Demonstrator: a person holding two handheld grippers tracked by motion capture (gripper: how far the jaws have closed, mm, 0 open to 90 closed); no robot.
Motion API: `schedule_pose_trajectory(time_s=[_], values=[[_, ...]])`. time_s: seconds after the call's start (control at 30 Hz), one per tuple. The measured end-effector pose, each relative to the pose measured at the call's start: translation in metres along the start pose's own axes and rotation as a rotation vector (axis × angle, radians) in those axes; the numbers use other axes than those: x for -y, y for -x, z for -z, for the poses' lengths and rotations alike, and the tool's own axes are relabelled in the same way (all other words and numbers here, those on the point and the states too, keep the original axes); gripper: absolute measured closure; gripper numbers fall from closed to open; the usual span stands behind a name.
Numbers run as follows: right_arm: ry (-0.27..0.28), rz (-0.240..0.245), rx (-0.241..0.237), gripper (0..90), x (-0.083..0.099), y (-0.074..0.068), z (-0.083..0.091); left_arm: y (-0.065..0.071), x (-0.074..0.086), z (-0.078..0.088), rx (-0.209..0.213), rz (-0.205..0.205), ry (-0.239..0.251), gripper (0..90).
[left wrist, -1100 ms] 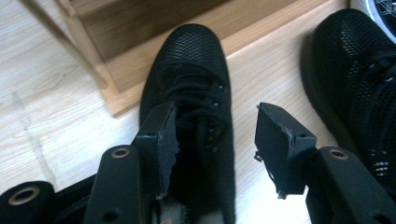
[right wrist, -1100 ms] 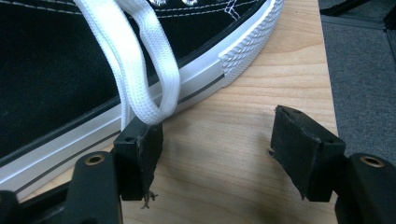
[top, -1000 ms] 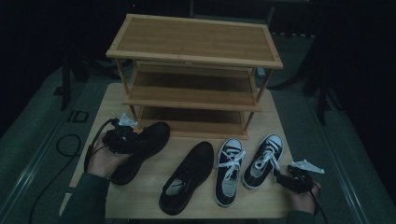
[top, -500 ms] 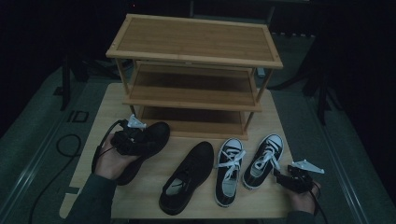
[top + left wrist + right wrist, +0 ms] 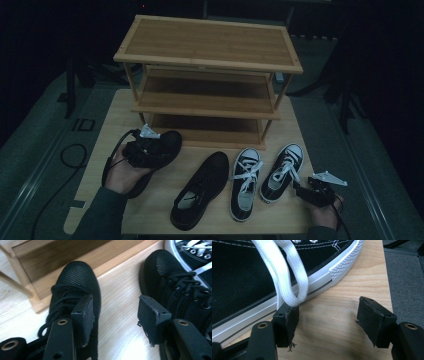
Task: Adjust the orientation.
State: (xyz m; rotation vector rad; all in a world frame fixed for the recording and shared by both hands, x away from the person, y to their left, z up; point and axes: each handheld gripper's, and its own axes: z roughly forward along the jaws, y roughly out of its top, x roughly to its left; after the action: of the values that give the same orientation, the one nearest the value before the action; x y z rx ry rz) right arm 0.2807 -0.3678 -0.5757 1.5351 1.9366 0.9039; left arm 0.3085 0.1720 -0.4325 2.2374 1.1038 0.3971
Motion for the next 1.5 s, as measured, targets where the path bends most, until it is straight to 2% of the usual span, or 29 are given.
schedule_pose_trajectory(time_s=[0.37,0.6,0.93,1.17,1.5], values=[[-0.001,0.0,0.0,33.9,0.0,0.0,0.0,0.016,-0.006,-0.003,0.037,-0.054,-0.023,48.2],[-0.001,0.0,0.0,33.9,0.0,0.0,0.0,0.023,-0.009,-0.008,0.053,-0.073,-0.032,48.4],[-0.001,0.0,0.0,33.9,0.0,0.0,0.0,0.039,-0.013,-0.01,0.076,-0.119,-0.014,48.0],[-0.001,0.0,0.0,33.9,0.0,0.0,0.0,0.045,-0.017,-0.017,0.097,-0.137,-0.032,48.2],[-0.001,-0.001,0.0,33.9,0.0,0.0,0.0,0.062,-0.016,-0.028,0.13,-0.179,-0.067,49.2]])
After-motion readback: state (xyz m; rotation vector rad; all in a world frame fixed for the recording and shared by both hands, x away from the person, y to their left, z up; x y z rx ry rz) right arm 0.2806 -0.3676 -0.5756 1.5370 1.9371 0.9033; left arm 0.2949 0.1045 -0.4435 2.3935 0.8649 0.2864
